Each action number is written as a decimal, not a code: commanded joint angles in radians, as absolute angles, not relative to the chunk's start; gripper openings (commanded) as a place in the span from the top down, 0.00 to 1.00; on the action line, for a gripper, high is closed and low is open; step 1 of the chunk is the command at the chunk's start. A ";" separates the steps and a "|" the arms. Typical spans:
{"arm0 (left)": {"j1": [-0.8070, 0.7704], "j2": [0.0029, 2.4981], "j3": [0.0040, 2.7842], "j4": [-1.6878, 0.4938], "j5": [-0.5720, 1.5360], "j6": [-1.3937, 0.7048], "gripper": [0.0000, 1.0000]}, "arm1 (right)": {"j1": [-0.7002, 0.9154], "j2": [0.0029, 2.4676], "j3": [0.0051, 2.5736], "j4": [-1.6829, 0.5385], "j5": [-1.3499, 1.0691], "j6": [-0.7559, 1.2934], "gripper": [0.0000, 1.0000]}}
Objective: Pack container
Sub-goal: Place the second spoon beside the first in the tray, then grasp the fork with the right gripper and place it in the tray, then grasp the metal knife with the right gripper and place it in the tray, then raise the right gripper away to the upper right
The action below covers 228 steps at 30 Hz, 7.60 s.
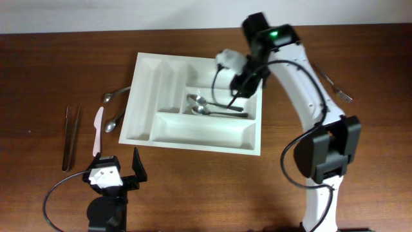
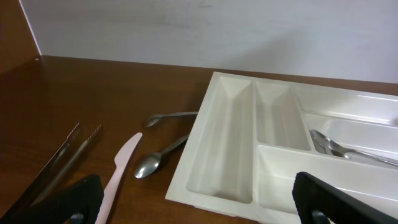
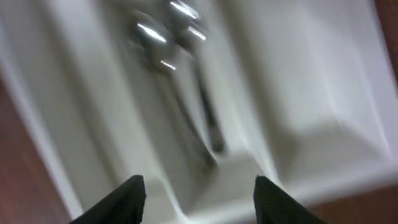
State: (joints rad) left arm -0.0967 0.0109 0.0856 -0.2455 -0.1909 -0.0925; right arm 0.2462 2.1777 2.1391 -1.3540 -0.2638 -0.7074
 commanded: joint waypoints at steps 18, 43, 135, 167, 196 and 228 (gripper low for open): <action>-0.091 0.005 0.078 -0.243 -0.180 -0.073 0.01 | -0.300 2.285 2.143 -1.262 -0.066 -0.567 0.34; -0.091 0.005 0.078 -0.243 -0.180 -0.073 0.01 | -0.278 2.477 2.125 -1.164 -0.127 -0.567 0.39; -0.091 0.005 0.078 -0.243 -0.180 -0.073 0.01 | -0.354 2.586 2.510 -1.290 -0.086 -0.649 0.27; -0.091 0.005 0.078 -0.243 -0.180 -0.073 0.01 | -0.199 2.509 2.690 -1.333 -0.360 -0.620 0.96; -0.091 0.005 0.078 -0.243 -0.180 -0.073 0.01 | 0.274 2.510 2.394 -1.285 -0.304 -0.953 0.96; -0.091 0.005 0.078 -0.243 -0.180 -0.073 0.01 | -0.257 2.430 2.909 -1.699 -0.104 -0.151 0.01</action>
State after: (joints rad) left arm -0.0967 0.0109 0.0856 -0.2455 -0.1909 -0.0925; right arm -0.2230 2.4546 2.8937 -1.6882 -0.1200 -0.2443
